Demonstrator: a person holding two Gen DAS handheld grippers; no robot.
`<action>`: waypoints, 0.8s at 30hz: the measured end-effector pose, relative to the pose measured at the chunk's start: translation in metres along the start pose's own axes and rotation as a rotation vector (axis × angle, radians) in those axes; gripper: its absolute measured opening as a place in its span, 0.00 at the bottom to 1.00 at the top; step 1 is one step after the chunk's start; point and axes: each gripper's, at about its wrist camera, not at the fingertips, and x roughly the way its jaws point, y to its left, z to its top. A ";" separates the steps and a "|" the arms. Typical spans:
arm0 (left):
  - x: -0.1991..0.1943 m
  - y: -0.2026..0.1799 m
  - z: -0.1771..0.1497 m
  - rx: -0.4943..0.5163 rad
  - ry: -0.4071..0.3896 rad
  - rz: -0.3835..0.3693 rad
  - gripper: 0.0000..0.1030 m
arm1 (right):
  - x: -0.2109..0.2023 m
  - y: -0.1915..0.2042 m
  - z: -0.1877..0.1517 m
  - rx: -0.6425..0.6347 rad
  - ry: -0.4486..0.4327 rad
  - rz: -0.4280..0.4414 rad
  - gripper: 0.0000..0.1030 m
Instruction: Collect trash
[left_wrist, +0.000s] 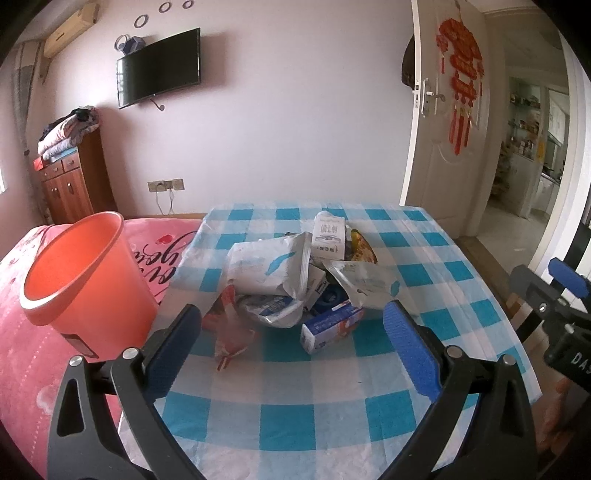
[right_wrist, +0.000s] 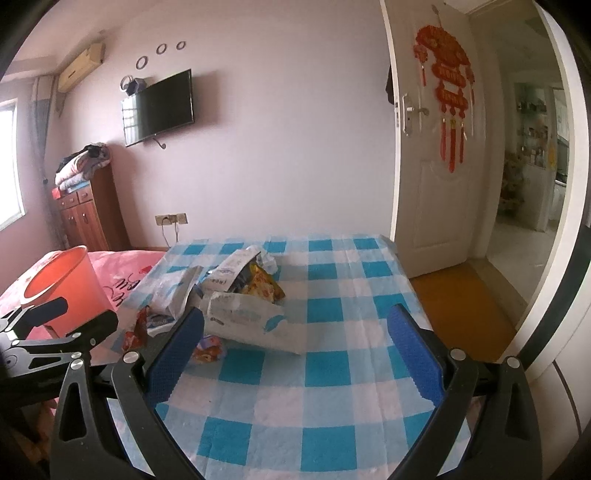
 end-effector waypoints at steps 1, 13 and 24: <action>-0.001 0.000 0.001 0.002 -0.002 0.004 0.96 | -0.001 0.001 0.001 -0.005 -0.006 -0.003 0.95; -0.008 0.005 0.003 -0.002 -0.025 0.012 0.96 | -0.014 0.007 0.004 -0.044 -0.036 -0.015 0.95; -0.012 0.010 0.000 -0.012 -0.030 0.014 0.96 | -0.019 0.008 0.006 -0.041 -0.030 0.011 0.95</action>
